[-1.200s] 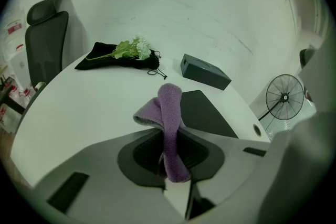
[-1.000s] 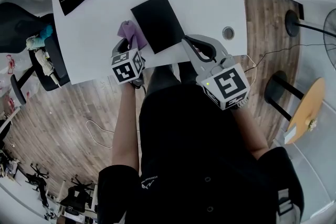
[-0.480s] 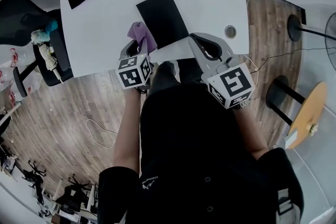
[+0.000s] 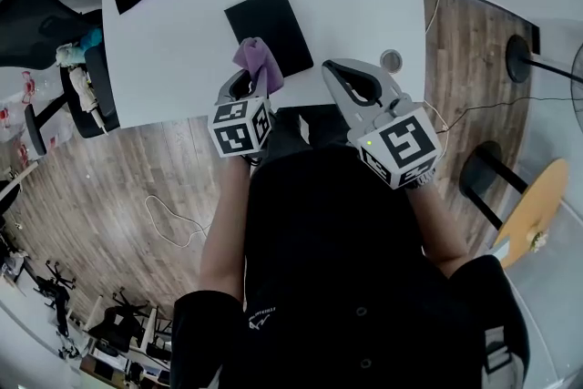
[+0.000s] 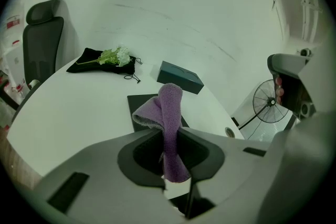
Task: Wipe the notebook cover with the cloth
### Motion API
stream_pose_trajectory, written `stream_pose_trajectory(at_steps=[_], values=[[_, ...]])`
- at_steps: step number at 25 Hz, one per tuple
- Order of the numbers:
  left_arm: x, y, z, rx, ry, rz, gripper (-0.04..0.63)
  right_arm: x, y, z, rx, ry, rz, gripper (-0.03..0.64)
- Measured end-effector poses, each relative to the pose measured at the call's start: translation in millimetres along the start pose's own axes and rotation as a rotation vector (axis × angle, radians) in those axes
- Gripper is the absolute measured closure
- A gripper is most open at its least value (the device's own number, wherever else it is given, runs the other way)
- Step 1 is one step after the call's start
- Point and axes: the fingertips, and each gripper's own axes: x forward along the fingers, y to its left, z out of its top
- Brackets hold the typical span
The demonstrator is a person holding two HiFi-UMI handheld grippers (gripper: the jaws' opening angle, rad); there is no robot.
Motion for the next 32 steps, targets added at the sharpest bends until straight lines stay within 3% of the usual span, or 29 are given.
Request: stream_pose_trajectory(at_steps=[15, 32], values=[[46, -65, -6, 0.037, 0.036, -0.035, 0.526, -18, -37, -13, -0.025, -0.004, 0.08, 0.614], [84, -61, -27, 0.03, 0.113, -0.062, 0.526, -11, -51, -25, -0.007, 0.057, 0.014, 0.614]])
